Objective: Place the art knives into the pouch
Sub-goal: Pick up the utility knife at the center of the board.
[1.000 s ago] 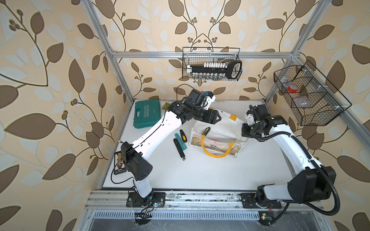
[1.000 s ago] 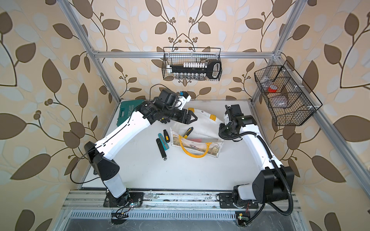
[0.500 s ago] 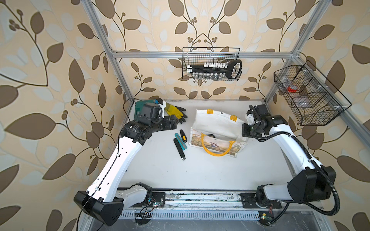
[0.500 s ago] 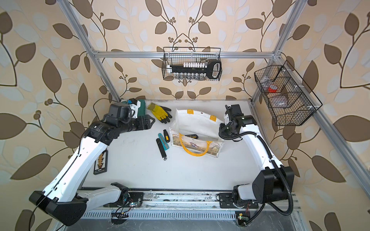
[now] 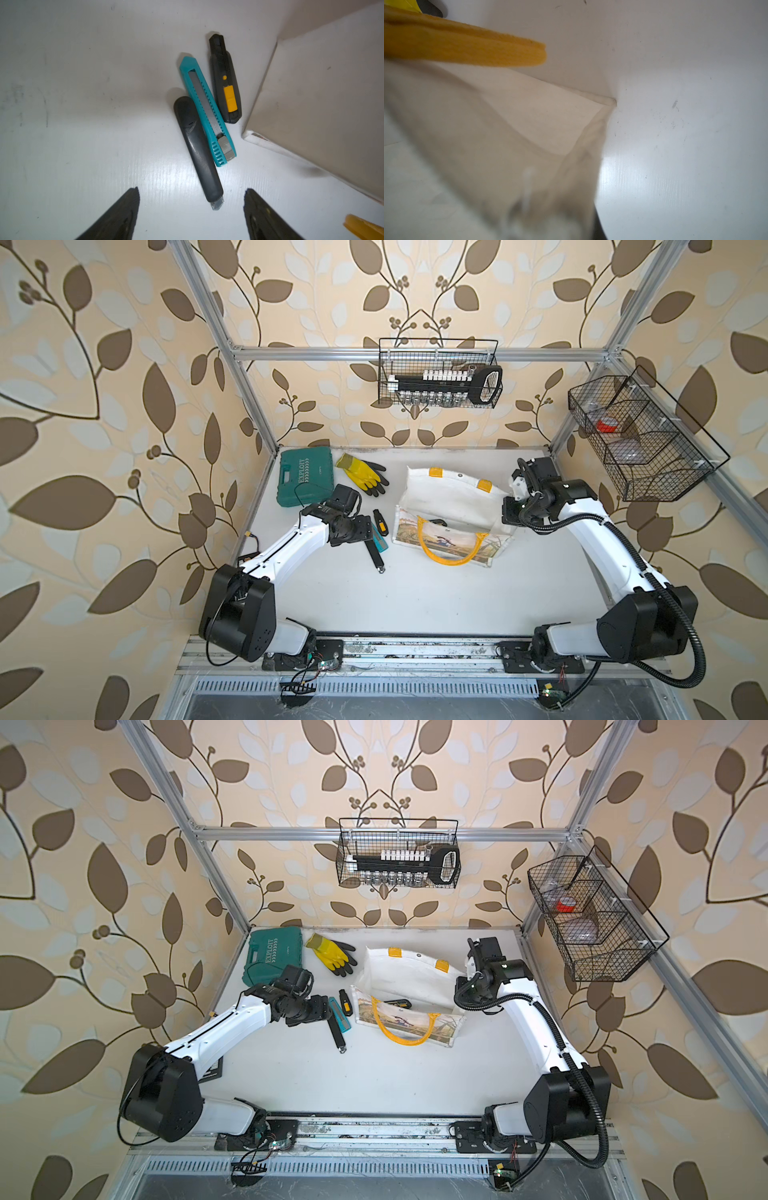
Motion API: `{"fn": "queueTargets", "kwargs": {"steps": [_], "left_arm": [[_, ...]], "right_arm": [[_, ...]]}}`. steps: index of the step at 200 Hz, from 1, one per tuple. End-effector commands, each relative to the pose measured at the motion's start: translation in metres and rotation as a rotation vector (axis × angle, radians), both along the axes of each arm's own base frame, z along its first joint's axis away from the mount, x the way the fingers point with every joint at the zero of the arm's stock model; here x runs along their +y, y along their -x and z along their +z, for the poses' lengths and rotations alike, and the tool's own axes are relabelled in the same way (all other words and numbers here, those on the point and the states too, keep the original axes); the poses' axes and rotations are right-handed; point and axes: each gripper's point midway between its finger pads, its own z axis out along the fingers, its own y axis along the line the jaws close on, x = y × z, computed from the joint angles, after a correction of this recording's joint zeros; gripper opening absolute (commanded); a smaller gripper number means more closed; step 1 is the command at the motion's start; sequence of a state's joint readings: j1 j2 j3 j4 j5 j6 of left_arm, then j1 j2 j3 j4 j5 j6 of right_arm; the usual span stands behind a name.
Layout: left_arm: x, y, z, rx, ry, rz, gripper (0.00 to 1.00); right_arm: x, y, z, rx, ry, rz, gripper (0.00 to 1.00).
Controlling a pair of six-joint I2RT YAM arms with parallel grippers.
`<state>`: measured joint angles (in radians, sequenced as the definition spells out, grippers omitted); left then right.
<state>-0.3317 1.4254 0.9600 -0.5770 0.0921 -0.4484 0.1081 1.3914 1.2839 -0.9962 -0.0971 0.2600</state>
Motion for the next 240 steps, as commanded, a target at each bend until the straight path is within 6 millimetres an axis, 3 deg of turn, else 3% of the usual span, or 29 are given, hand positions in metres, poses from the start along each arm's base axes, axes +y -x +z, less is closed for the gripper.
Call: {"fn": "queueTargets", "kwargs": {"steps": [1,59,149,208,240], "left_arm": [[-0.005,-0.005,-0.018,0.017,0.054,0.042,0.81],[-0.006,-0.003,-0.057,0.085,0.025,0.061,0.79],[-0.013,-0.002,-0.079,0.133,-0.172,0.006,0.76],[0.005,0.008,-0.081,0.173,-0.264,0.002,0.59],[0.012,0.016,-0.084,0.194,-0.284,0.002,0.43]], "right_arm": [[-0.003,0.006,0.001,-0.001,0.01,0.001,0.0],[-0.002,0.005,-0.002,0.001,0.005,0.0,0.0],[-0.002,0.004,-0.001,-0.009,0.007,0.004,0.0],[-0.002,0.004,0.0,-0.014,0.004,0.006,0.0],[-0.001,0.004,0.001,-0.018,0.003,0.009,0.0]]}}
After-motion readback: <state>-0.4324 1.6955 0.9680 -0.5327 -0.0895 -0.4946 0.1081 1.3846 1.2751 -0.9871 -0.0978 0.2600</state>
